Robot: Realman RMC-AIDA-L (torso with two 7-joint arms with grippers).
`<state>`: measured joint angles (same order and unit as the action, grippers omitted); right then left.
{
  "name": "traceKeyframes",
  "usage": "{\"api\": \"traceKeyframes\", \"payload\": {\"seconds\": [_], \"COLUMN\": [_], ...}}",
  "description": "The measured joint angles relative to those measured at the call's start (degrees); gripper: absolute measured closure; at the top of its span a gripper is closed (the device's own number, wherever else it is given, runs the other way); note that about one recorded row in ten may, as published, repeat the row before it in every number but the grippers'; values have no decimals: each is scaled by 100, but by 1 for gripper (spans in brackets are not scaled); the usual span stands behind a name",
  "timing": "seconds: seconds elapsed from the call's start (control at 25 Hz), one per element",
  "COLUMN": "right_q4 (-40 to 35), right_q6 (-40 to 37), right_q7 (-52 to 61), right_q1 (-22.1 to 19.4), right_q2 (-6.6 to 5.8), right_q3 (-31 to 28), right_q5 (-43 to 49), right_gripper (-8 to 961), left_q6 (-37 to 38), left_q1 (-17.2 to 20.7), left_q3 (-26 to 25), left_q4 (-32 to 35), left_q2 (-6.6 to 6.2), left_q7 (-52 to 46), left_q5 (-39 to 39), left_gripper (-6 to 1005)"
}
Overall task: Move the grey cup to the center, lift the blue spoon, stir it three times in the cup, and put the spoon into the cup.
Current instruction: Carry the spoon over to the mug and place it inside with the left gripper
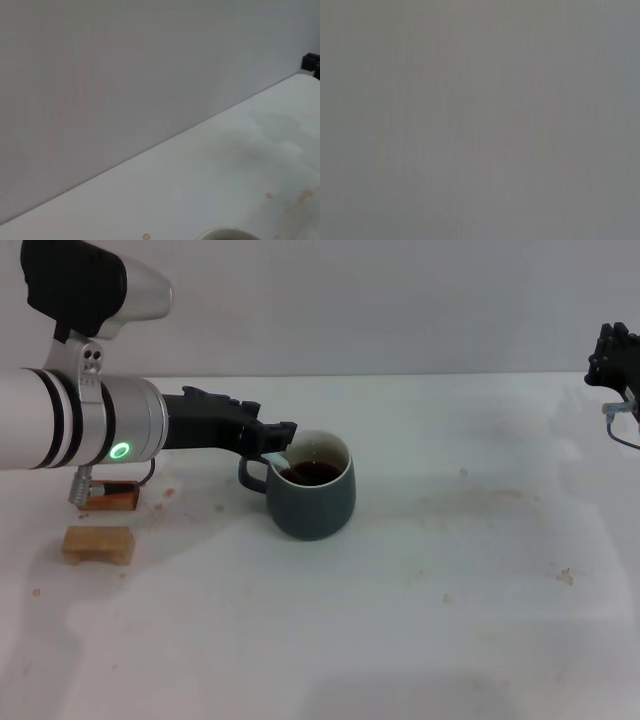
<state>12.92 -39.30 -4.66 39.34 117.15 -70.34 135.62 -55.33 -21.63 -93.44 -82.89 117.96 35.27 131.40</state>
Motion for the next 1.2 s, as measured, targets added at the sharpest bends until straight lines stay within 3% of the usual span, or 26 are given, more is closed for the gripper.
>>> {"api": "traceKeyframes", "payload": {"seconds": [0.16, 1.2], "right_q4": [0, 44], "right_q6": [-2, 15], "right_q7": [0, 0], "right_q1": [-17, -31], "right_q2": [1, 9], "right_q3": [2, -11], "right_q5": [0, 72], "right_gripper": [873, 872], "left_q6": [83, 5], "left_q1": [-152, -111], "left_q3": [-130, -200], "left_q4": [347, 558], "left_q2": [-1, 8], "left_q7": [202, 437], "left_q5": [-13, -37], "left_gripper": [472, 548]}}
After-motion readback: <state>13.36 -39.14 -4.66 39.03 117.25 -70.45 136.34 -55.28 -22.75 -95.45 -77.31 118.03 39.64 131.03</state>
